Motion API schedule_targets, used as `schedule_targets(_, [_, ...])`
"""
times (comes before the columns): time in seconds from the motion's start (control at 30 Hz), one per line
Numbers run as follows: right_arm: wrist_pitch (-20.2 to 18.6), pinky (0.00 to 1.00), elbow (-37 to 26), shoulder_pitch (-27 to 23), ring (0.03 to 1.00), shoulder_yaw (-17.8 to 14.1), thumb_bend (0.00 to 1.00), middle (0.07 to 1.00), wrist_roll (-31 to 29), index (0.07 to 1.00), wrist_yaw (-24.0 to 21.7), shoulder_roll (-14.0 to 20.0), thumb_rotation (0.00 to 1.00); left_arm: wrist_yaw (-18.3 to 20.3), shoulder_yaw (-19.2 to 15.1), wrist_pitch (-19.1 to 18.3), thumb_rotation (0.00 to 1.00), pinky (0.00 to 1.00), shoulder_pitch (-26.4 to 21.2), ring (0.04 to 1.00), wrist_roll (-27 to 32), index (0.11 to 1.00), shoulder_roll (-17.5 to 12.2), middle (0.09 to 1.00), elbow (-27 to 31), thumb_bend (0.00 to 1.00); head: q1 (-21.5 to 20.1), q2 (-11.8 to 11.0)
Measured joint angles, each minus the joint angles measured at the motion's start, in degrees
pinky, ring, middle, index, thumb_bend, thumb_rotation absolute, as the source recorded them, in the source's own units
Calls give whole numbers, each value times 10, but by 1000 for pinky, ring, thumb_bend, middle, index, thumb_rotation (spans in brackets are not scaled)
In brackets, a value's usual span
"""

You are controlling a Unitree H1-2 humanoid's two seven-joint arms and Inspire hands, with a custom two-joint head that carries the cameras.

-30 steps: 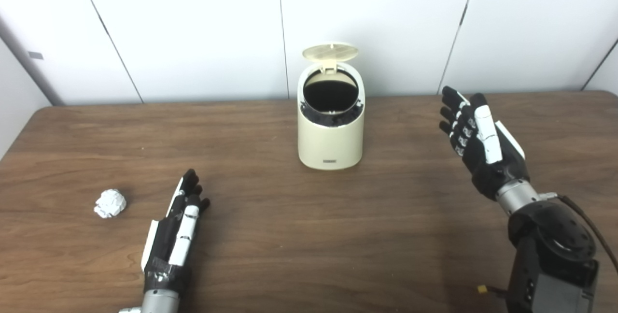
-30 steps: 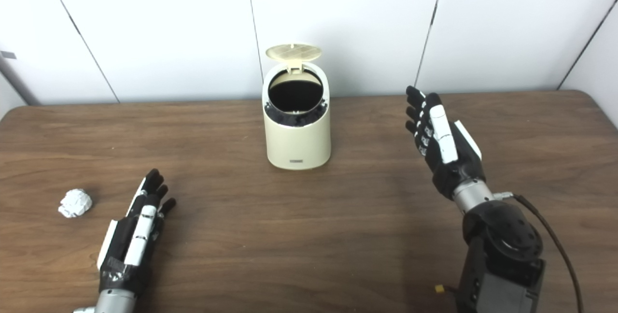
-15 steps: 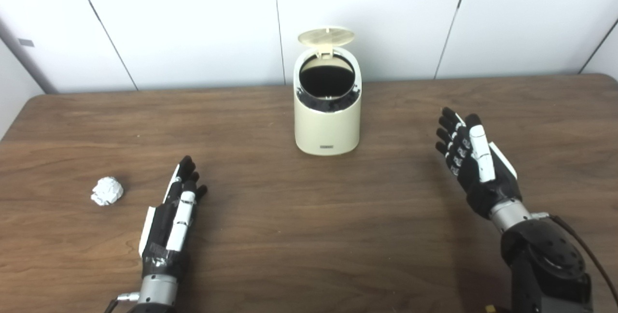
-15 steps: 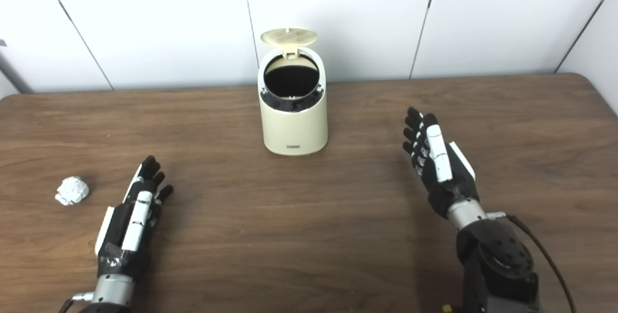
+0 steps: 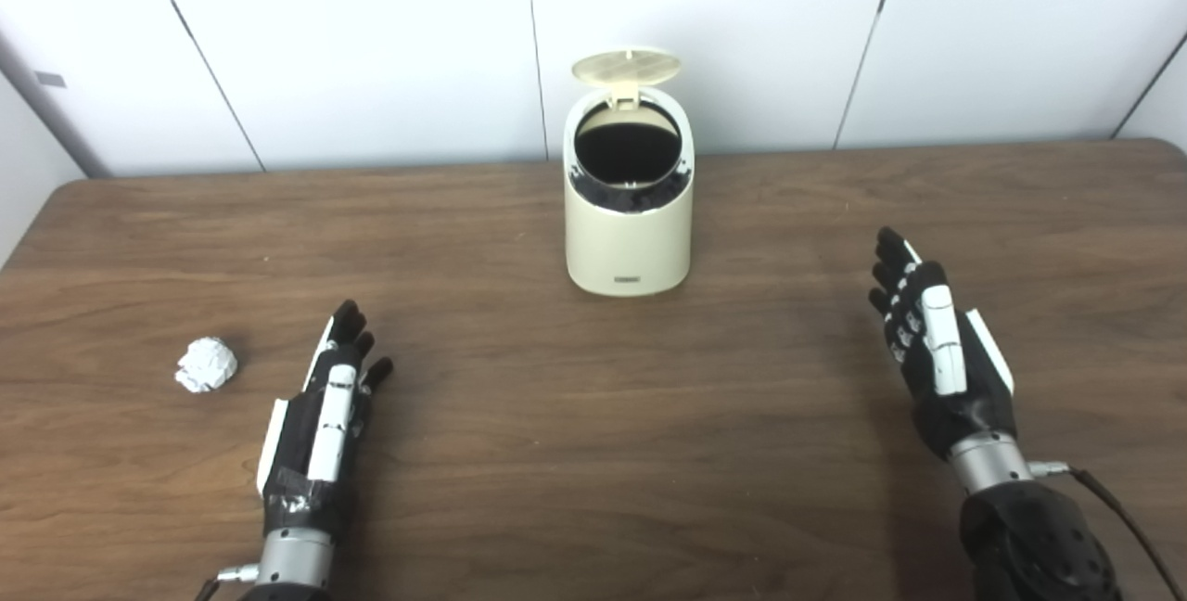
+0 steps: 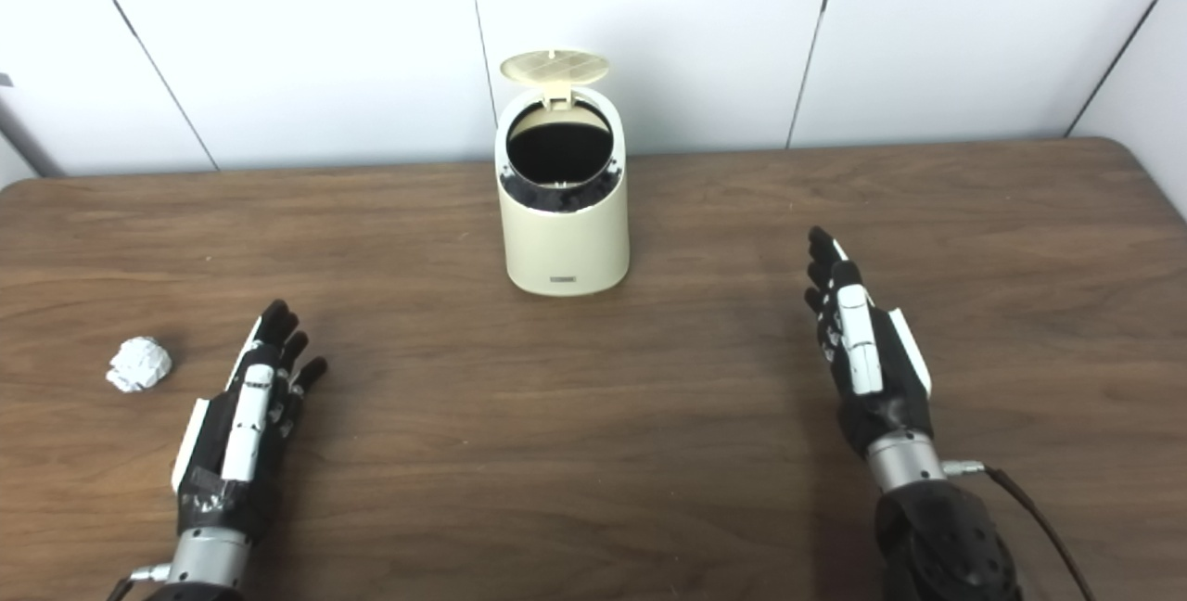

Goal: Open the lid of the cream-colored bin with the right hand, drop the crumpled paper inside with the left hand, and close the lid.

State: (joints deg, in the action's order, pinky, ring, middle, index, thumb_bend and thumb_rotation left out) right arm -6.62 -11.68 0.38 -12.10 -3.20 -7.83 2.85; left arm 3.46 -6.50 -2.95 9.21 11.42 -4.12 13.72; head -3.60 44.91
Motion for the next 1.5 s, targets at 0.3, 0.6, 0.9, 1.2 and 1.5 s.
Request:
schedule_targets(0.3, [68,991,39,9,962,18,480,949,3,907,22,4,981,-1,-2,-1,824,1000,1,1000,5,1000,0,1000,1,344,11,0])
schedule_targets(0.6, [66,997,42,11,963,17,464,962,-26,932,24,22,998,-4,8,-2,755,1000,3,1000,1,1000,7,1000,6,356,96,-9])
schedule_targets(0.9, [63,1000,62,12,993,15,464,991,-77,955,9,54,1000,-12,24,6,753,1000,4,1000,-26,1000,20,1000,6,364,169,-21])
schedule_targets(1.2, [20,993,36,18,963,17,387,965,-91,933,13,62,1000,-24,36,14,749,1000,6,1000,-44,994,35,1000,5,435,217,-36])
schedule_targets(1.5, [-25,1000,1,18,964,17,427,961,-90,922,34,61,1000,-34,48,26,576,1000,5,1000,-87,994,36,994,-4,567,229,-45])
